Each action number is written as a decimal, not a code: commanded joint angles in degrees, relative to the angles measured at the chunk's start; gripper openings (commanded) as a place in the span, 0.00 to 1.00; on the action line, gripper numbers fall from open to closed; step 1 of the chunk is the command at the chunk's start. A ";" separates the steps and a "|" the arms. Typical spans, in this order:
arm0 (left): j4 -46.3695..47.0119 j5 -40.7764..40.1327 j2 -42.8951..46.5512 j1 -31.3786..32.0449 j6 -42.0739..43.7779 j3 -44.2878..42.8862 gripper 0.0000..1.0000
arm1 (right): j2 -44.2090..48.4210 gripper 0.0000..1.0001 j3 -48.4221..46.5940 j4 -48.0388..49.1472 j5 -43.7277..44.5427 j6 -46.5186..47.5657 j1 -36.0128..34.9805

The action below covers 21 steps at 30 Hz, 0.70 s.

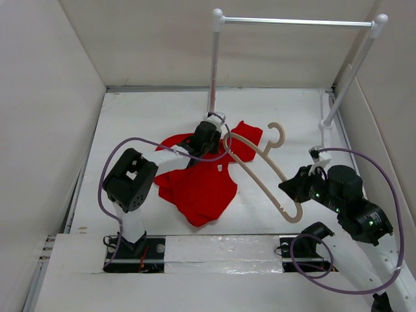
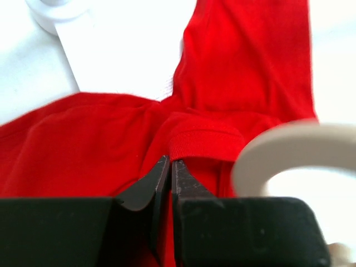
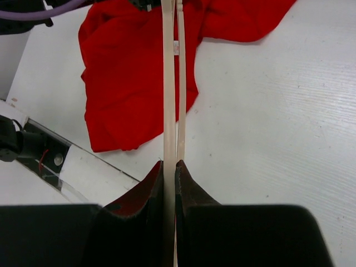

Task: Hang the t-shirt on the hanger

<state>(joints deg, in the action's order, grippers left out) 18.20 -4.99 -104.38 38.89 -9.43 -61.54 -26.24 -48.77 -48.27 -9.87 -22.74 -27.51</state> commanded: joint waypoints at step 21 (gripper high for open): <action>-5.19 2.10 18.77 0.22 -7.27 0.01 0.00 | -3.29 0.00 1.23 9.34 -1.56 1.03 -0.53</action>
<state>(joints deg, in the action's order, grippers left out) 12.60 -3.05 -88.82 38.89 -15.55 -61.87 -28.97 -46.78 -44.99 -13.19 -22.68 -27.51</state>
